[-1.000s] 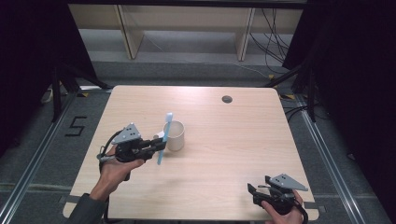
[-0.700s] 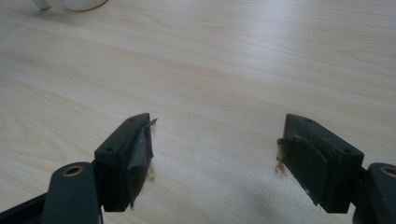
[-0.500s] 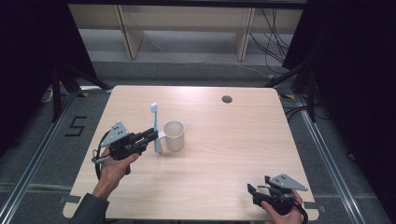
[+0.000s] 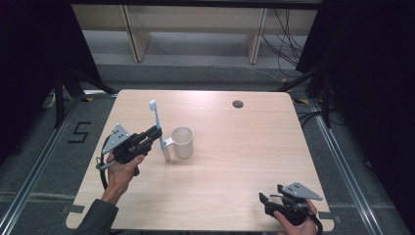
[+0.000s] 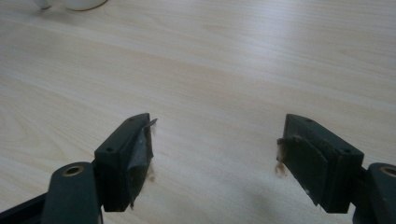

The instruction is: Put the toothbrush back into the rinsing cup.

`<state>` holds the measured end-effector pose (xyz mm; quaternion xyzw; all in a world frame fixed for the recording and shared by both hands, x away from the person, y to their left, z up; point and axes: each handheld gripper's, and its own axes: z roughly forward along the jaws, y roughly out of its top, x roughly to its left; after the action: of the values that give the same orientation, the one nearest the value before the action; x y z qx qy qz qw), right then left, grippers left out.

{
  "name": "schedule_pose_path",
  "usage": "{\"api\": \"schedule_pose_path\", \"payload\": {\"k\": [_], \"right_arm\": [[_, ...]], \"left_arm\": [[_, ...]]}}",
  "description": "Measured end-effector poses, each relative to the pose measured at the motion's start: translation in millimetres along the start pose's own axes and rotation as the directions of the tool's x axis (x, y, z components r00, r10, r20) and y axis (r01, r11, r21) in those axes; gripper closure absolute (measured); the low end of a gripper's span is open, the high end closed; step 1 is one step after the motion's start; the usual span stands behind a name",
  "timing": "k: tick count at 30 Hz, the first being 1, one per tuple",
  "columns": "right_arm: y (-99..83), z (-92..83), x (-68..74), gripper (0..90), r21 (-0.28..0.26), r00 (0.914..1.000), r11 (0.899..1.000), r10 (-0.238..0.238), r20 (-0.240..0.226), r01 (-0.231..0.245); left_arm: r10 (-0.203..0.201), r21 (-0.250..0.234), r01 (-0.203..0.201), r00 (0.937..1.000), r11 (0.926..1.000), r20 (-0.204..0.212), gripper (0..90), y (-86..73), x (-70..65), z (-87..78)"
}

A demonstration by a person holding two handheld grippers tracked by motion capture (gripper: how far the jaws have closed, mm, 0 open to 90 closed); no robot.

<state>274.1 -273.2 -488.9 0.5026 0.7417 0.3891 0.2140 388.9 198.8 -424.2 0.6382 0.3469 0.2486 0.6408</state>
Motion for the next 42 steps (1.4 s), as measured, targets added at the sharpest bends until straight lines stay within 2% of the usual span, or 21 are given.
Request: {"api": "schedule_pose_path", "payload": {"k": [3,12,14,20,28,42], "right_arm": [[-0.4,0.6,0.4,25.8,0.006,0.9999,1.0,0.007,-0.01,-0.007],[-0.4,0.9,0.1,25.8,0.007,0.9999,1.0,0.006,-0.011,-0.005],[-0.4,1.0,0.2,25.8,0.005,0.9999,1.0,0.003,-0.011,-0.003],[-0.3,0.9,0.3,25.8,0.001,0.9999,1.0,0.006,-0.013,-0.006],[-0.3,0.8,0.0,25.7,0.004,0.9999,1.0,0.004,-0.013,-0.004],[-0.3,1.0,-0.1,25.8,0.004,0.9999,1.0,0.001,-0.013,-0.001]], "left_arm": [[0.004,-0.011,-0.004,0.9998,0.9999,-0.021,78.4,-0.8,3.4,2.4],[0.01,-0.025,-0.01,0.9997,0.9996,-0.021,78.3,-3.3,7.5,8.8],[0.028,-0.017,-0.029,0.9991,0.9994,-0.032,78.3,-4.6,7.4,10.7],[0.026,-0.022,-0.027,0.9988,0.9994,-0.042,78.3,-8.2,9.2,12.9],[0.035,-0.019,-0.036,0.9983,0.9992,-0.046,78.3,-19.3,7.1,14.7],[0.015,-0.003,-0.015,0.9989,0.9999,-0.045,78.2,-37.0,9.9,14.3]]}}
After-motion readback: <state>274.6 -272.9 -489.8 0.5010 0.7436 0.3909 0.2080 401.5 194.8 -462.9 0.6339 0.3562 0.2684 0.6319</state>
